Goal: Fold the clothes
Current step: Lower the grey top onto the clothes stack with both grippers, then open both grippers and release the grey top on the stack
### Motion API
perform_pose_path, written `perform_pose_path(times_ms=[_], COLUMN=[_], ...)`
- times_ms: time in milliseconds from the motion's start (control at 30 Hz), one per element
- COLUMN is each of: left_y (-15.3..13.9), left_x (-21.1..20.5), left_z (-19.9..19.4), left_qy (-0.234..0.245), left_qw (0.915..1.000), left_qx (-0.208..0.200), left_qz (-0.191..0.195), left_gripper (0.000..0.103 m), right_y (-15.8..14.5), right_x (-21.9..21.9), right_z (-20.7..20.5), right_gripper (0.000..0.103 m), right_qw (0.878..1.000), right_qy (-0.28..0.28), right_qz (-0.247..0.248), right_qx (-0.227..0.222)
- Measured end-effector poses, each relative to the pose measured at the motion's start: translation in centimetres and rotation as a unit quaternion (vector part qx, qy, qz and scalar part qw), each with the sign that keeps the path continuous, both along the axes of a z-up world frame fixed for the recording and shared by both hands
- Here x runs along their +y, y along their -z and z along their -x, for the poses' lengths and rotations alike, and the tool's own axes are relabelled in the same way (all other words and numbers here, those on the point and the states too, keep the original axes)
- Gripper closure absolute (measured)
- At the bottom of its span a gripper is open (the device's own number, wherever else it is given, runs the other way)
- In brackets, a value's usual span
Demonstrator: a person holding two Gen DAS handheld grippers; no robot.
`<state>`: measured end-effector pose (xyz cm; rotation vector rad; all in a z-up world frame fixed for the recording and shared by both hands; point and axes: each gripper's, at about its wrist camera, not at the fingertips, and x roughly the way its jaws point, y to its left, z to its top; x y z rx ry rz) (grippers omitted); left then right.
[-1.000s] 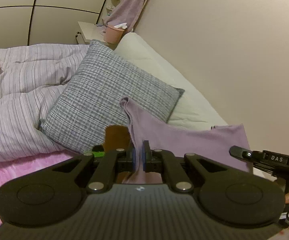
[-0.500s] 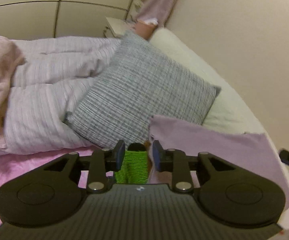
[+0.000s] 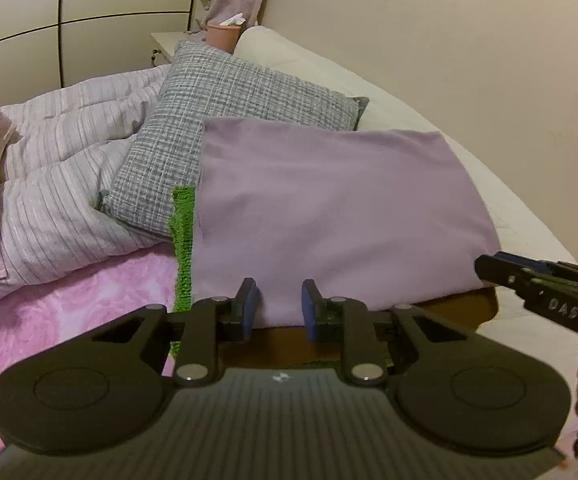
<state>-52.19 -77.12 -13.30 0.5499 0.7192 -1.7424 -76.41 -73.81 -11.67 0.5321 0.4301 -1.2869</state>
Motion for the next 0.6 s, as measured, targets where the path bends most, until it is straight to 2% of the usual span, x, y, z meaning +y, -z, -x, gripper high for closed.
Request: perform_pose_path(times_ms=[200, 300, 367, 467, 600], left_y=[-2.2, -3.9, -5.0, -6.6, -8.6], left_x=[0.7, 1.9, 3.0, 4.8, 7.7], left_z=[-0.6, -1.4, -1.9, -2.3, -2.9], left_qy=[-0.009, -0.017, -0.019, -0.015, -0.011], left_qw=[0.9999, 0.9998, 0.9998, 0.9999, 0.9999], left_qx=[-0.005, -0.003, -0.001, -0.001, -0.001], left_qz=[-0.004, -0.007, -0.006, -0.003, 0.006], left_gripper=[0.082, 0.068, 0.067, 0.057, 0.043], right_y=[-2.4, -4.3, -5.4, -7.2, -9.3], right_x=[1.8, 3.0, 4.3, 6.3, 9.2], right_z=[0.8, 0.4, 0.1, -0.3, -1.4], right_gripper=[0.075, 0.062, 0.048, 0.040, 0.035], right_qw=[0.999, 0.998, 0.998, 0.997, 0.998], right_qy=[0.029, 0.040, 0.045, 0.042, 0.033], right_qz=[-0.013, -0.015, -0.013, -0.006, 0.002], right_qx=[-0.029, -0.039, -0.049, -0.064, -0.058])
